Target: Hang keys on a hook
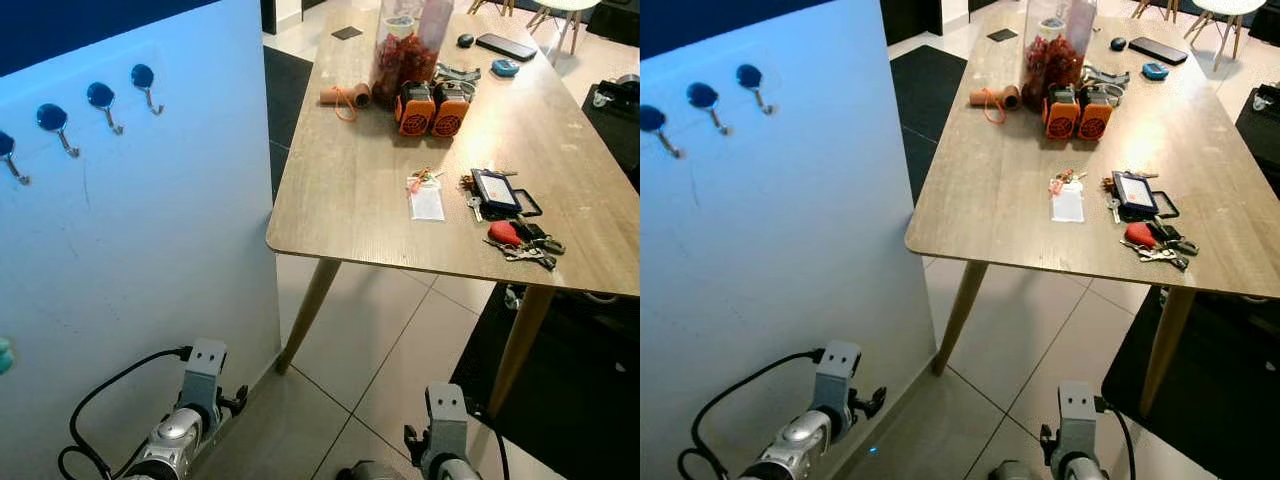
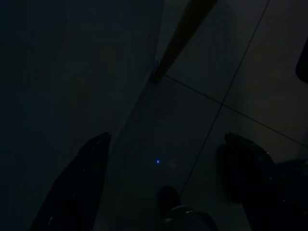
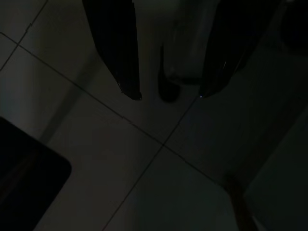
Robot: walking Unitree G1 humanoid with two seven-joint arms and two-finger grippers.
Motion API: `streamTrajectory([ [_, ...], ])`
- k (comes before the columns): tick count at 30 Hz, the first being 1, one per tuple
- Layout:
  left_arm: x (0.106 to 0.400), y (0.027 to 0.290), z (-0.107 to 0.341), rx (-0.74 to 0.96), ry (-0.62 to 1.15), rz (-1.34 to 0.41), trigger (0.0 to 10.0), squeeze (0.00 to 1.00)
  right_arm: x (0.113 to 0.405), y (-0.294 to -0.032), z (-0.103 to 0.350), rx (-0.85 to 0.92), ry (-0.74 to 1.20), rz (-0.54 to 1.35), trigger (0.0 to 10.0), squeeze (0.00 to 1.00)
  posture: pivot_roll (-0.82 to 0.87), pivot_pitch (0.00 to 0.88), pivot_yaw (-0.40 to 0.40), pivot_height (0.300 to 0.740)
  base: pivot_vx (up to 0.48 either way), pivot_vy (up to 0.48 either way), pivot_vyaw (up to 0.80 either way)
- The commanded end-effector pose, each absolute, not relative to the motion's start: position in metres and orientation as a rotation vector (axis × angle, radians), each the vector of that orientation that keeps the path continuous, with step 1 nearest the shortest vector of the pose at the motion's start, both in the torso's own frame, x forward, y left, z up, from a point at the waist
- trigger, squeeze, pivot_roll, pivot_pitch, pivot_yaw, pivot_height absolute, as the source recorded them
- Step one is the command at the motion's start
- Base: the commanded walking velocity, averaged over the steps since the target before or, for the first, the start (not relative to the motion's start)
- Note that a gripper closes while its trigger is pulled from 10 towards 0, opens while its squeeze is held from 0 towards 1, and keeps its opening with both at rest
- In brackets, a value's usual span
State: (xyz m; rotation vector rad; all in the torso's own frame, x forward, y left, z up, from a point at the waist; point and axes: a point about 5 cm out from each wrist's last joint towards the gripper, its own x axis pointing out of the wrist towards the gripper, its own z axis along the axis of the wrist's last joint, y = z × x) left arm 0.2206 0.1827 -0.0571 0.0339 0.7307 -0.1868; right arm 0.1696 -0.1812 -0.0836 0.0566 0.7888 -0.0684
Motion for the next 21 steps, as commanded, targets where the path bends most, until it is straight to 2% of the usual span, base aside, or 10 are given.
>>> streamTrajectory([
  [1,0.2187,0.1795,-0.0592,0.036,0.75,-0.201,10.0,0.0,0.1666,-0.1838,-0.0848,0.062,0.796,-0.085,10.0,0.0,0.05,0.079,0.007,0.74,0.0,-0.48,0.0],
  [20,0.2187,0.1763,-0.0599,0.028,0.754,-0.199,10.0,0.0,0.1665,-0.1876,-0.0844,0.051,0.797,-0.086,10.0,0.0,0.05,0.079,0.004,0.74,0.0,-0.48,0.0],
  [21,0.2196,0.1761,-0.0595,0.036,0.751,-0.197,10.0,0.0,0.1657,-0.1878,-0.0847,0.051,0.799,-0.087,10.0,0.0,0.05,0.079,0.004,0.74,0.0,0.0,0.0],
])
